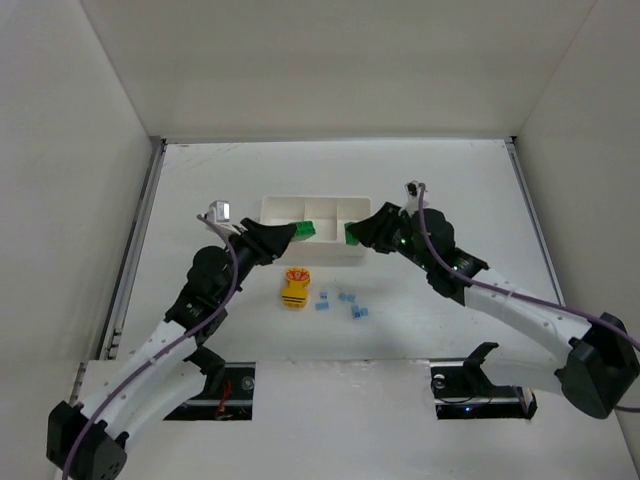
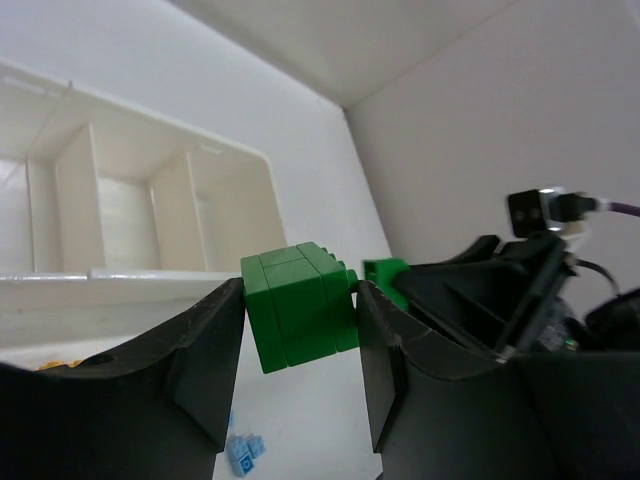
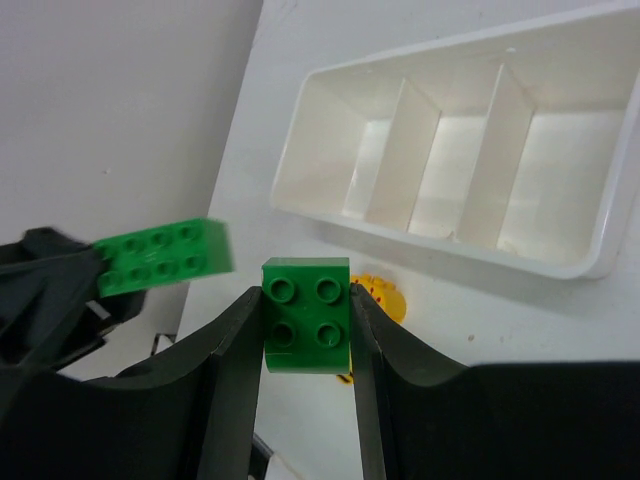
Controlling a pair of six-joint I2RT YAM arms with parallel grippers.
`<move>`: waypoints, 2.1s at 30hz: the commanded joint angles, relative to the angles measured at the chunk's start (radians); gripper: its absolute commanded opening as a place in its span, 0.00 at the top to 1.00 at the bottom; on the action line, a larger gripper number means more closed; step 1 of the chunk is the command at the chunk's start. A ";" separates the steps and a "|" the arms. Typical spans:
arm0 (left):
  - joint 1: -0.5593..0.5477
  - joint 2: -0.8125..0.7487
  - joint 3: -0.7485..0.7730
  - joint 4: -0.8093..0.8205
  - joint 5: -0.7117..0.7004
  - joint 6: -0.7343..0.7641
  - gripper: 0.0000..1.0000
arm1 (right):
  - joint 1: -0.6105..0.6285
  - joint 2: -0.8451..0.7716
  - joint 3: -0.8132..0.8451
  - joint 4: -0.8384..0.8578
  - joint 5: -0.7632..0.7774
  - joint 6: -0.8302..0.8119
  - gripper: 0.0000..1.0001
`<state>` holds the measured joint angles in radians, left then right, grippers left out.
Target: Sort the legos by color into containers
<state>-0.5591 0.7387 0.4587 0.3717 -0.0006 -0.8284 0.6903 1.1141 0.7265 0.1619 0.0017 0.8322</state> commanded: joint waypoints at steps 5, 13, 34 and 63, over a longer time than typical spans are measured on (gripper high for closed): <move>0.089 -0.163 0.026 -0.122 -0.019 0.020 0.84 | 0.024 0.304 0.233 0.021 0.102 -0.134 0.72; 0.129 -0.154 -0.040 -0.126 0.031 -0.038 0.84 | 0.024 0.556 0.415 -0.001 0.144 -0.186 0.71; 0.207 -0.045 0.035 -0.313 0.416 -0.230 0.83 | 0.067 0.221 0.144 0.080 -0.020 -0.525 0.45; 0.112 0.014 0.044 -0.264 0.798 -0.287 0.83 | 0.242 -0.025 -0.021 0.028 -0.424 -0.639 0.17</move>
<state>-0.4435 0.7502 0.4618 0.0444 0.7662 -1.1057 0.9302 1.0748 0.7048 0.1642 -0.3946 0.1871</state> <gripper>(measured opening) 0.421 0.829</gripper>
